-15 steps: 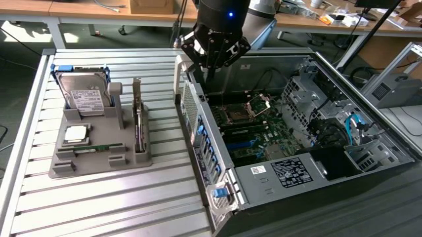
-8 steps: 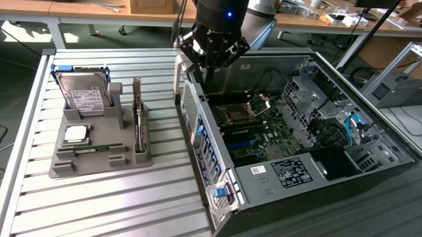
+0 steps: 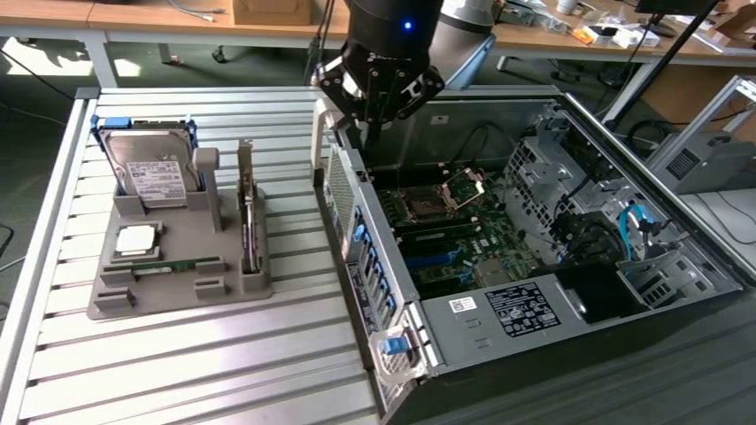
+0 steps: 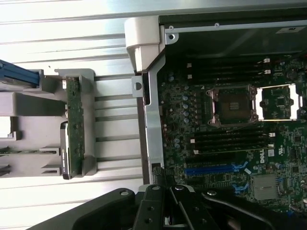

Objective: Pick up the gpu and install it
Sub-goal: 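Reach for the gpu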

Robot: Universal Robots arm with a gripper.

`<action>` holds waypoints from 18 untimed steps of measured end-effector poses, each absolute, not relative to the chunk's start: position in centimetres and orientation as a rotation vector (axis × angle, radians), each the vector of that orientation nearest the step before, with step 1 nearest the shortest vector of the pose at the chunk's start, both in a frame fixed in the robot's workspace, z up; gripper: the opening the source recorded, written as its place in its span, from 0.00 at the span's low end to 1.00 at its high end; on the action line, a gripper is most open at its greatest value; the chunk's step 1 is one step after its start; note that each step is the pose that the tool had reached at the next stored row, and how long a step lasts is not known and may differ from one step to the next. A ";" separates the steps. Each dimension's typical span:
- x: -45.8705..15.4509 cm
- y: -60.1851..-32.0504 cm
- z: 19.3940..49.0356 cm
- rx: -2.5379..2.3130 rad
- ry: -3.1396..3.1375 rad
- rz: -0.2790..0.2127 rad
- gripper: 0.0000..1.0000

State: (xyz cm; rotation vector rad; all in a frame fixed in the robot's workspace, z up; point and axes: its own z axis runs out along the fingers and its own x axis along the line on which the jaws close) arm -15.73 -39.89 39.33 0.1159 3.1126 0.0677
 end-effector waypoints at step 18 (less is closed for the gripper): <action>-16.2 -39.9 39.3 0.116 3.113 0.068 0.10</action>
